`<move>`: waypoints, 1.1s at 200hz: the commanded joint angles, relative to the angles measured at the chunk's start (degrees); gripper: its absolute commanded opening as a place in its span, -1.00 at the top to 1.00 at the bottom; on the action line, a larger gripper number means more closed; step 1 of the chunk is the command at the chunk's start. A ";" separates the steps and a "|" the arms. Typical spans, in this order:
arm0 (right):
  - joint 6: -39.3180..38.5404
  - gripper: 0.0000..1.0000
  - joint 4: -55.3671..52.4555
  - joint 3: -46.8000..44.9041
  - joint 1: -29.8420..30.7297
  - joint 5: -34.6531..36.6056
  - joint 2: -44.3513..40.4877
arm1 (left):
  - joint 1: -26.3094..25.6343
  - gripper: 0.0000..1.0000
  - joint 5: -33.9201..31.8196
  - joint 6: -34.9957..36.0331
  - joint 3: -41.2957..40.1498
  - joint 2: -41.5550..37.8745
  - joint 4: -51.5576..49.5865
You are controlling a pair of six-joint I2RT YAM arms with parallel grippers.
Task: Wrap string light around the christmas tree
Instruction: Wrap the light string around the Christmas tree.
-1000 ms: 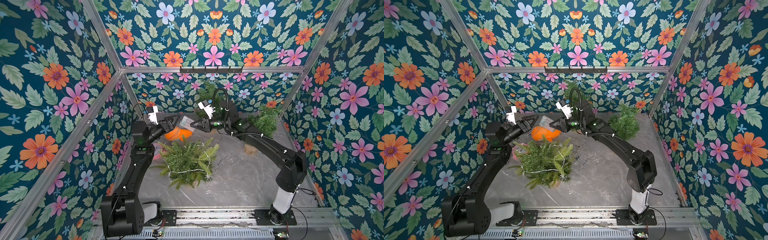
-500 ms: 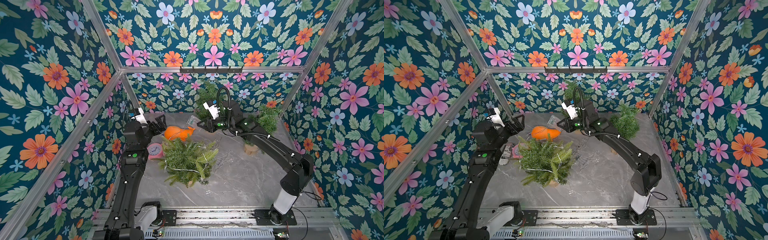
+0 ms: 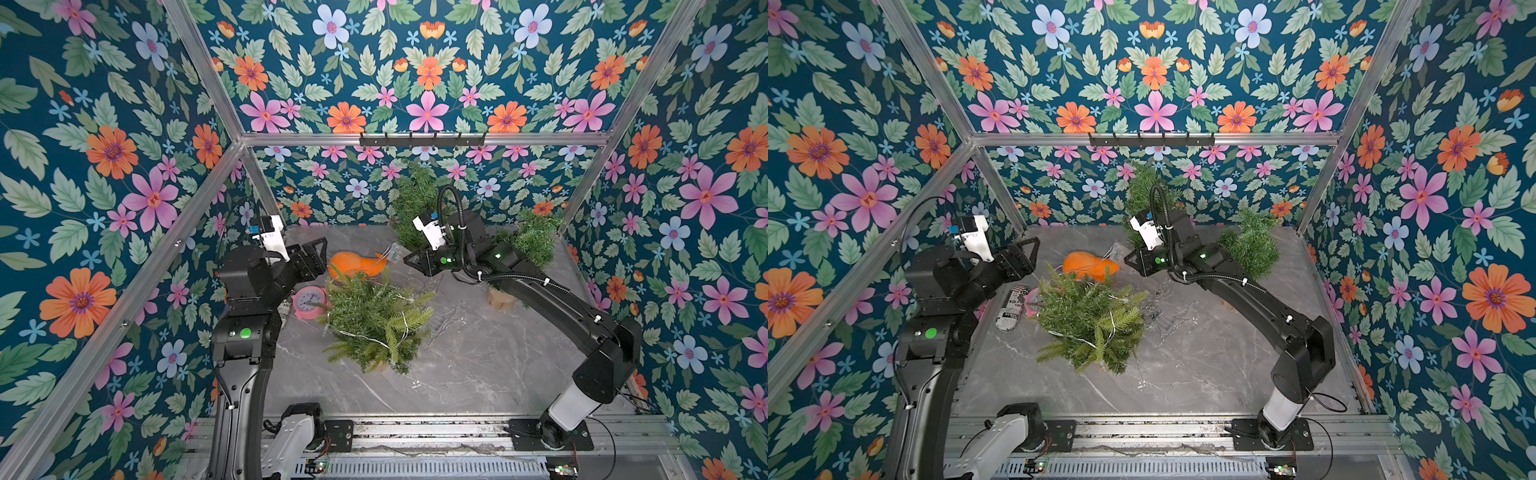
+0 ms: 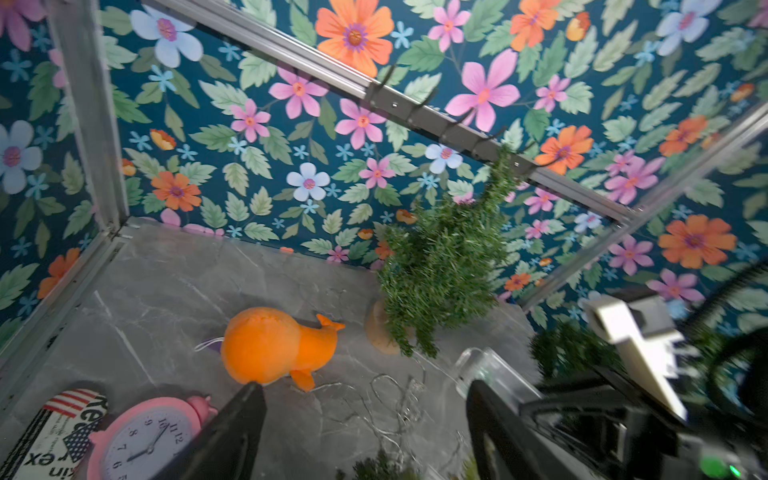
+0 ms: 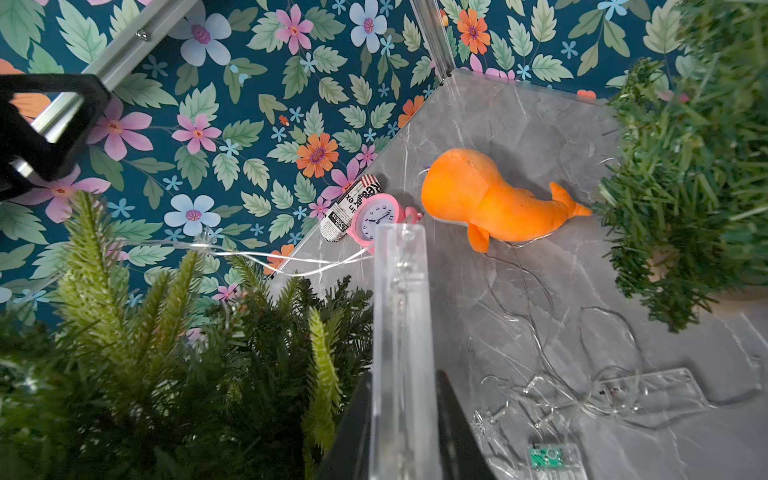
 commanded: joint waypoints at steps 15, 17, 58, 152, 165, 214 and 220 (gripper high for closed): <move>1.67 1.00 1.65 0.18 0.08 1.43 -0.17 | -0.36 -0.33 13.85 5.96 1.47 -0.82 -8.14; 1.69 1.00 1.65 0.23 0.08 1.49 -0.15 | -0.50 -0.32 14.23 6.14 1.60 -0.69 -8.34; 2.34 1.00 0.79 1.04 0.08 3.81 0.72 | -15.40 -0.24 5.49 7.47 6.80 5.07 -11.37; 3.36 1.00 -1.61 2.71 0.08 7.20 2.32 | -29.89 0.03 -5.80 6.49 19.87 10.30 -29.09; 3.43 1.00 -1.71 2.80 0.03 7.44 2.32 | -32.25 0.08 -7.91 7.25 19.88 11.27 -32.66; 3.09 1.00 -2.57 3.11 0.08 8.60 3.33 | -34.60 0.07 -6.92 8.34 21.48 9.01 -34.74; 3.16 1.00 -2.55 3.23 0.07 8.67 3.53 | -34.59 0.04 -6.19 8.43 22.15 9.20 -34.94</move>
